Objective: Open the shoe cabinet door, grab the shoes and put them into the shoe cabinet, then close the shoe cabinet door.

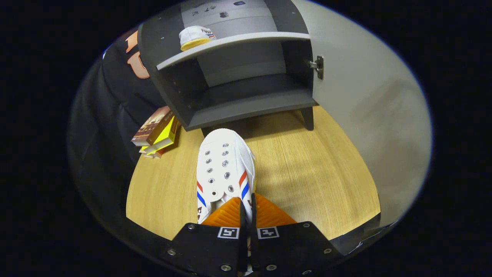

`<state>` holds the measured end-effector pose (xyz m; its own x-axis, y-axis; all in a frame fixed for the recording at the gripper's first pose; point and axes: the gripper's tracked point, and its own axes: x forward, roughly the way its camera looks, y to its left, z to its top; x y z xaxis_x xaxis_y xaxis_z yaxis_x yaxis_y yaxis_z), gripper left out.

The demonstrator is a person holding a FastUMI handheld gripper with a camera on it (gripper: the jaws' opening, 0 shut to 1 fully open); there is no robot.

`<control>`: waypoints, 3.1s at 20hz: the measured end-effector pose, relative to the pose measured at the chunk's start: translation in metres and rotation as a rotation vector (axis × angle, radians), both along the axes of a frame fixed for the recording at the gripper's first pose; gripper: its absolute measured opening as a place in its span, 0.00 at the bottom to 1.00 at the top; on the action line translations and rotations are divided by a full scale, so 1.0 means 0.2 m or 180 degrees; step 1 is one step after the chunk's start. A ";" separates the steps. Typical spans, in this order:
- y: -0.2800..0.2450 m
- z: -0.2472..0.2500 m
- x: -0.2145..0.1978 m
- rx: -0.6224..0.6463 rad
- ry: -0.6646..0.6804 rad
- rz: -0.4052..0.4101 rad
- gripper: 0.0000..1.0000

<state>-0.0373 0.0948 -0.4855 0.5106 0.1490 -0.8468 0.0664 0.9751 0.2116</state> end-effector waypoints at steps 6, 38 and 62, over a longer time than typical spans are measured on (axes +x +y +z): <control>-0.16 0.43 0.15 -0.0065 -0.0295 -0.0150 0.03; -0.32 0.80 1.75 -0.0412 -0.0507 -0.0445 0.03; -0.22 1.38 0.66 -0.0147 -0.1509 0.0271 0.82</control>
